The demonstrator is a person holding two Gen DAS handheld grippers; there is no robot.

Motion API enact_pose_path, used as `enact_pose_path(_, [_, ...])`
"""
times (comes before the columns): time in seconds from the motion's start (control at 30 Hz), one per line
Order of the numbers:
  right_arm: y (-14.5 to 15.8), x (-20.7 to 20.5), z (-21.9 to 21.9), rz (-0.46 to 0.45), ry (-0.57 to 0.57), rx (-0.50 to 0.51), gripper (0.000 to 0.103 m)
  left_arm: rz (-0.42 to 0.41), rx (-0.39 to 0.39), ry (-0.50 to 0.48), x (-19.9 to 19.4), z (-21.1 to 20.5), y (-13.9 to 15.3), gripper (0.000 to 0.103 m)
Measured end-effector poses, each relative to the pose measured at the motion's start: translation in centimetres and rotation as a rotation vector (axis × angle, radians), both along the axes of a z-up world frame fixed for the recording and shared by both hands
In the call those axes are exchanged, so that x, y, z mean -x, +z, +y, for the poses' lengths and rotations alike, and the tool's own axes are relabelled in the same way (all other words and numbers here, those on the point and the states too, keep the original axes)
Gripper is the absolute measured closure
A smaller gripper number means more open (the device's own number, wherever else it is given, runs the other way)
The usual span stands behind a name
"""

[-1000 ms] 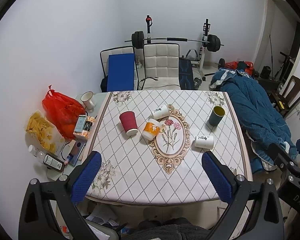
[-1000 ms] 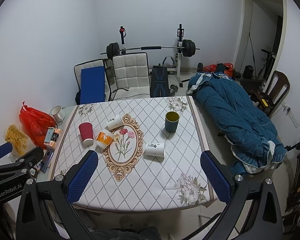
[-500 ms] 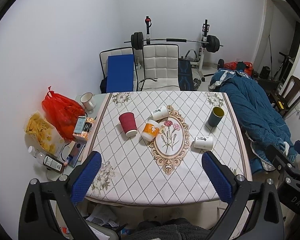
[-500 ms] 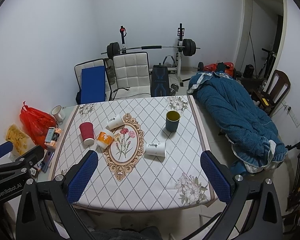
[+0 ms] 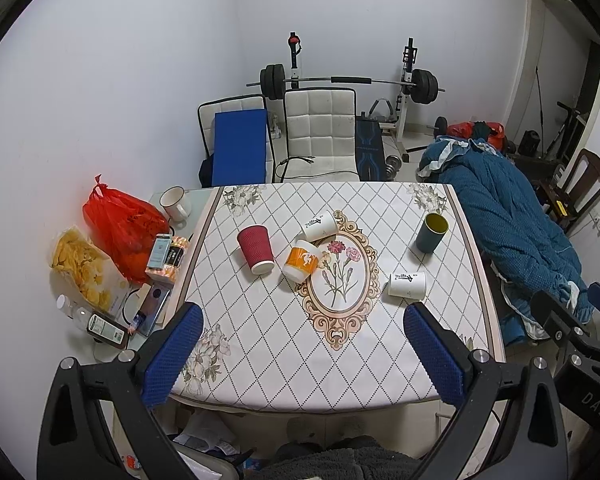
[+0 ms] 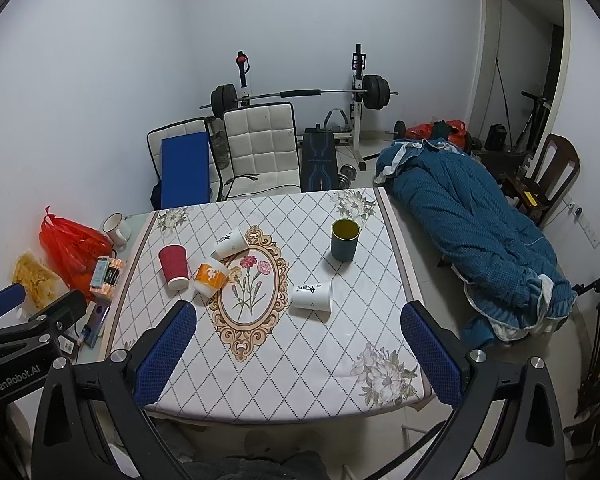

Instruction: Flip cup upside down

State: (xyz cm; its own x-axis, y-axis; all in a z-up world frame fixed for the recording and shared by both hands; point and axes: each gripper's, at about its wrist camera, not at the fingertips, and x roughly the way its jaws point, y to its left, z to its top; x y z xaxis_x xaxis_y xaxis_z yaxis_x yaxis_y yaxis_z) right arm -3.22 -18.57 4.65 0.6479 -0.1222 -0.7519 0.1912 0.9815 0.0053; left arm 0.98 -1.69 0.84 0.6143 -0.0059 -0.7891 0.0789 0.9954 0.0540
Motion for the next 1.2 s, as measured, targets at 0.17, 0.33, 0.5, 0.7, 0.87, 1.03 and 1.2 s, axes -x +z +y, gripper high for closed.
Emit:
enact_pose_path(0.17, [0.0, -0.1, 0.0, 0.001, -0.001, -0.001, 0.0, -0.001, 0.0, 0.0, -0.1, -0.2, 0.0, 0.0])
enact_pose_path(0.33, [0.0, 0.0, -0.1, 0.001, 0.0, -0.001, 0.0, 0.002, 0.0, -0.001, -0.1, -0.2, 0.1, 0.0])
enact_pose_path(0.5, [0.0, 0.0, -0.2, 0.001, 0.0, -0.003, 0.0, 0.004, 0.001, -0.002, -0.2, -0.3, 0.1, 0.0])
enact_pose_path(0.7, [-0.1, 0.2, -0.1, 0.0, 0.001, -0.004, 0.0, 0.005, 0.004, -0.003, -0.3, -0.5, 0.1, 0.0])
enact_pose_path(0.87, [0.0, 0.2, -0.2, 0.003, -0.004, -0.005, 0.0, 0.014, 0.009, -0.012, -0.7, -0.3, -0.5, 0.0])
enact_pose_path(1.03, [-1.5, 0.2, 0.2, 0.019, -0.038, -0.013, 0.0, 0.03, -0.008, -0.027, -1.7, 0.5, -2.5, 0.0])
enact_pose_path(1.2, [-4.2, -0.7, 0.3, 0.075, -0.103, -0.005, 0.0, 0.069, -0.033, -0.039, -3.3, 1.5, -5.7, 0.0])
